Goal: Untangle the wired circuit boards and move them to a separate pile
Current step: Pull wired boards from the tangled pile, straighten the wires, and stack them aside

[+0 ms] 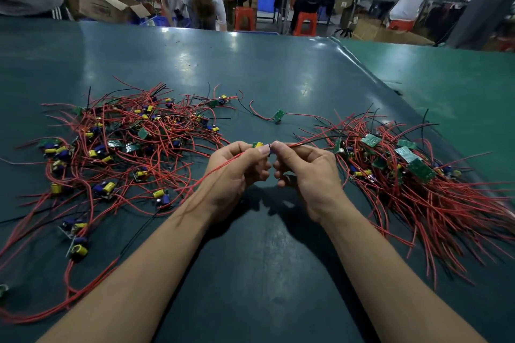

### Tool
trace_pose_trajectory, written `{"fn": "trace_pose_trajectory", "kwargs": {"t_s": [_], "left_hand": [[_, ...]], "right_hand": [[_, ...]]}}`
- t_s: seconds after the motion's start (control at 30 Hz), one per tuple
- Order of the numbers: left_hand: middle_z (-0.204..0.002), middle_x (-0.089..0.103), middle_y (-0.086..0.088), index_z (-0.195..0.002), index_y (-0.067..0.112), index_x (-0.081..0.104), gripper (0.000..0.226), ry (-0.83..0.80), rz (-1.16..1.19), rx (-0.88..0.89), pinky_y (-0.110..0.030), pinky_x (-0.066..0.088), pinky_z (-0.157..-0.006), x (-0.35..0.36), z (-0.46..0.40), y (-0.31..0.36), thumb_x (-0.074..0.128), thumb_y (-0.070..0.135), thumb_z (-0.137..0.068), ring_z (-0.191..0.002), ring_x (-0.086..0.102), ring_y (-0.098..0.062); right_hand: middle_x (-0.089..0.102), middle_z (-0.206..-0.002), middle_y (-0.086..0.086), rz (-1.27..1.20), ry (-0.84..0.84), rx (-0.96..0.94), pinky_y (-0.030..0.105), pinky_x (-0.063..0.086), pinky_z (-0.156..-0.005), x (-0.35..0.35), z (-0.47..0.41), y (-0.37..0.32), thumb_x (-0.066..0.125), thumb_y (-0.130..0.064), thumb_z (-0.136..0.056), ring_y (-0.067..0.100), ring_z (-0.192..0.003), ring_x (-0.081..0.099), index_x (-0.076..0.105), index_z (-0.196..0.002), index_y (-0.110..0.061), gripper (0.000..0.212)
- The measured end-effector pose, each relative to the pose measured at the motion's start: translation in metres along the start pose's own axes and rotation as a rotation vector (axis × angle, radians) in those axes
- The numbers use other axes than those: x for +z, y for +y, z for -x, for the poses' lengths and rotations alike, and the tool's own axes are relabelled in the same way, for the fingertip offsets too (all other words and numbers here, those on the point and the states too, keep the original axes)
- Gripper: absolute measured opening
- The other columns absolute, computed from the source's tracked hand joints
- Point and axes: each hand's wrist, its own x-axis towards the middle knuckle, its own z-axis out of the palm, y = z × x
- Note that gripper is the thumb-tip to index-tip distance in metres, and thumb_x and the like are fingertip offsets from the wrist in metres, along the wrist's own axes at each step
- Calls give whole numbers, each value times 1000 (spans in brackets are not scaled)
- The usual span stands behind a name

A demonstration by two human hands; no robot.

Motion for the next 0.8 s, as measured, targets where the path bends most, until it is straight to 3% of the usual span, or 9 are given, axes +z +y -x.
{"fn": "trace_pose_trajectory", "kwargs": {"t_s": [0.17,0.3,0.47,0.7,0.8], "left_hand": [[-61,60,-3,-70,9,59,20,24,-20,-35,-18,48,-56,2,-1,3,61,4,-89,-55,56,-10],[-57,60,2,-60,16,69,32,115,70,-80,-17,50,-56,1,-4,4,60,7,-90,-48,54,-6],[-56,59,3,-73,13,63,18,159,170,-90,-16,50,-53,1,-6,5,59,9,-90,-45,51,-4],[-55,52,5,-54,18,67,40,134,188,-74,-14,44,-50,4,-4,6,56,9,-92,-46,45,-3],[-56,50,5,-66,19,62,28,190,292,-91,-16,41,-52,-1,-6,11,55,12,-92,-47,43,-4]], "right_hand": [[64,-57,1,34,63,-54,20,41,-41,2,-3,3,71,-14,-87,10,-46,54,74,-74,-13,13],[62,-56,-2,-37,143,-80,18,38,-39,0,-8,4,71,-17,-88,7,-43,49,73,-73,-14,16],[61,-56,-2,-158,300,-125,18,35,-37,-14,-15,2,68,-17,-92,6,-42,44,75,-66,-16,26],[52,-52,-5,-284,452,-182,17,31,-37,-17,-19,1,57,-17,-99,6,-39,38,69,-73,-8,30],[49,-52,-4,-422,534,-167,16,28,-36,-25,-22,-6,52,-19,-101,7,-37,38,63,-74,-7,32]]}}
